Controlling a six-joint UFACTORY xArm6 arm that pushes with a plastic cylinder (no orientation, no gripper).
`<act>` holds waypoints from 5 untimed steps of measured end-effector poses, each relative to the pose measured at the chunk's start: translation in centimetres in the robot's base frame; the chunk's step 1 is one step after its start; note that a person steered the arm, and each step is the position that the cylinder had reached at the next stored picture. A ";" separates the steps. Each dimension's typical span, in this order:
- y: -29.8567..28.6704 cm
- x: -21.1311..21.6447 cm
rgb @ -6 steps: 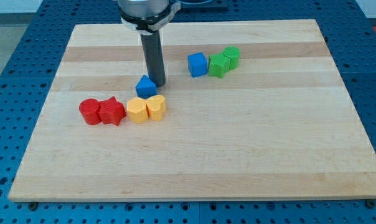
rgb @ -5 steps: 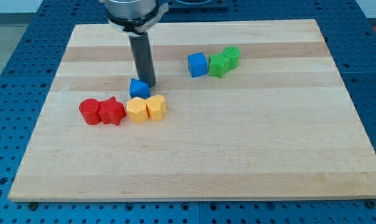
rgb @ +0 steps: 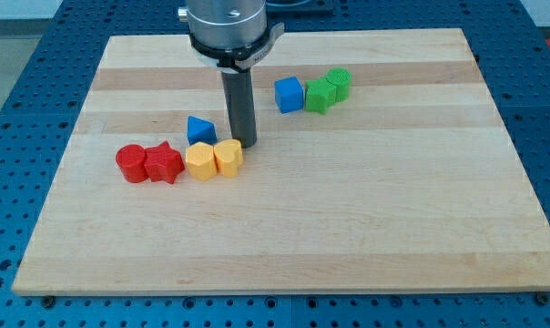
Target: Move blue triangle on top right to red star
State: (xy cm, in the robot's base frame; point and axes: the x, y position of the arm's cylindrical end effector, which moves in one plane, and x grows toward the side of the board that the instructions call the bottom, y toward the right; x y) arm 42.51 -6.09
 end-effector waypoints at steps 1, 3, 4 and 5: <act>-0.9 0.0; -3.6 -0.8; -5.2 -0.8; -6.8 -0.8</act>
